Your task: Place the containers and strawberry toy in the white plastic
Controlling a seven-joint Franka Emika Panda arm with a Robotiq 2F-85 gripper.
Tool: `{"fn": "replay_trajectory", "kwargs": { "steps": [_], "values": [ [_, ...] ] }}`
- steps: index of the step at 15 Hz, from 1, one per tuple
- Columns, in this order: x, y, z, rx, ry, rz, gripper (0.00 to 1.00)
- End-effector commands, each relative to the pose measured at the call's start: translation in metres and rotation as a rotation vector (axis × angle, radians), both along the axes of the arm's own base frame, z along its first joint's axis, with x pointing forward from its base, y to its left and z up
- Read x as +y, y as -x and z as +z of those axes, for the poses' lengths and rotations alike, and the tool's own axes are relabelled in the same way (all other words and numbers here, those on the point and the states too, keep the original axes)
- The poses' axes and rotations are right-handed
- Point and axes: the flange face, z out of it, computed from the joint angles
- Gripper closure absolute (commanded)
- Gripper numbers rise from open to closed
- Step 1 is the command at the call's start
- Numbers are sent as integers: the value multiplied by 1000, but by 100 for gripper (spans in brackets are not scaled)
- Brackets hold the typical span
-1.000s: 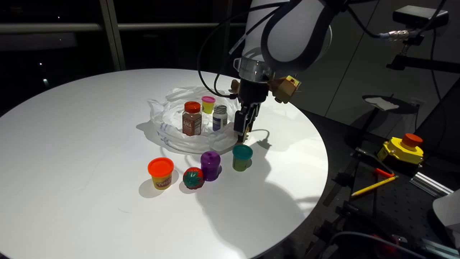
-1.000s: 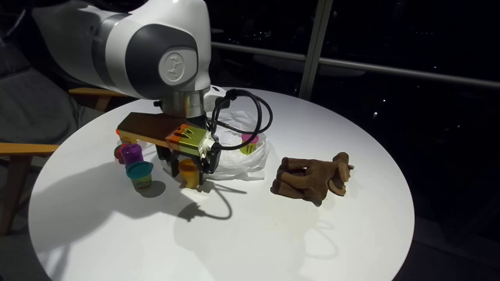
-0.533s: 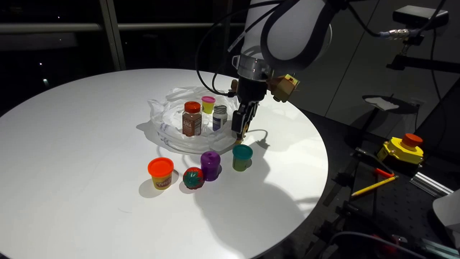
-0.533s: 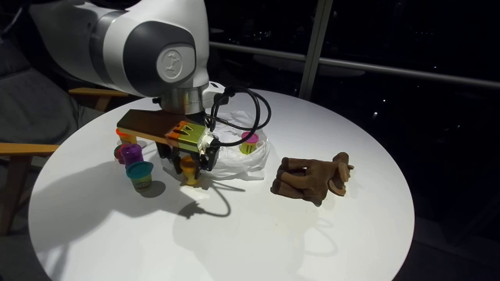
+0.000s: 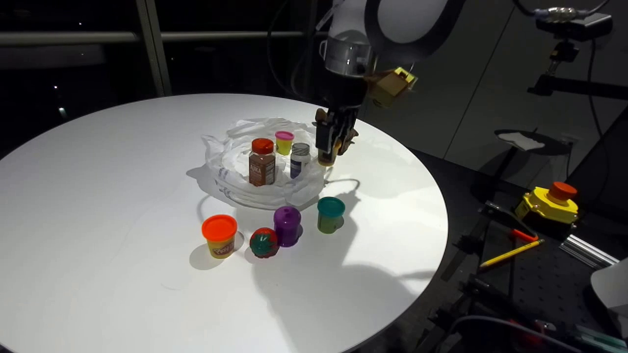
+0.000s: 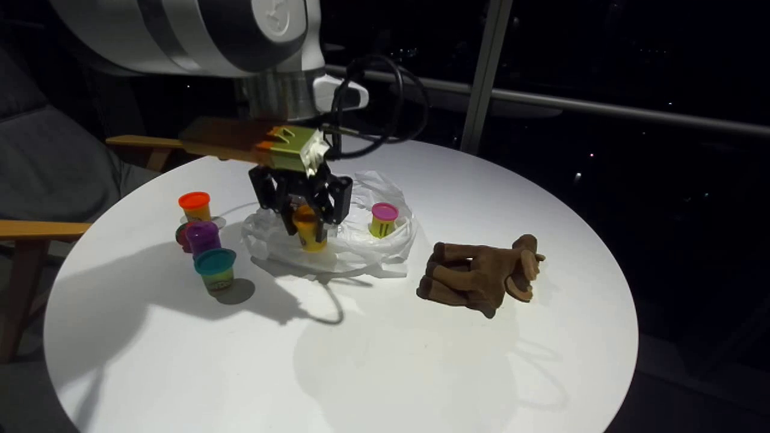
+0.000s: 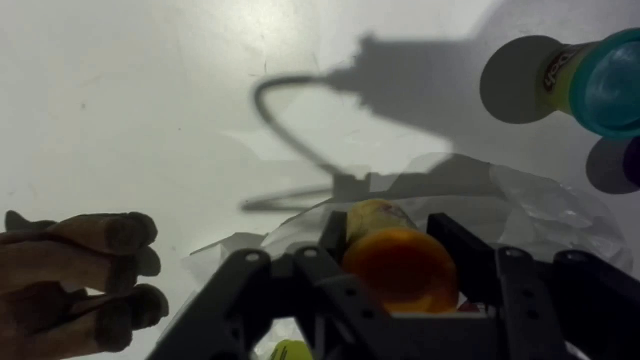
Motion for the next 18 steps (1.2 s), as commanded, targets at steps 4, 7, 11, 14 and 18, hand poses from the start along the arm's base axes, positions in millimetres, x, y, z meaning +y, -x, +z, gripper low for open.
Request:
{"fn": "replay_trajectory", "kwargs": {
  "steps": [4, 7, 11, 14, 18],
  "values": [
    [12, -36, 65, -45, 38, -101, 78],
    [0, -60, 65, -87, 25, -152, 78],
    [-21, -86, 58, -91, 8, -215, 78],
    [-43, -101, 39, -51, -6, -268, 78],
    [-60, -103, -1, 45, -43, -323, 78]
  ]
}}
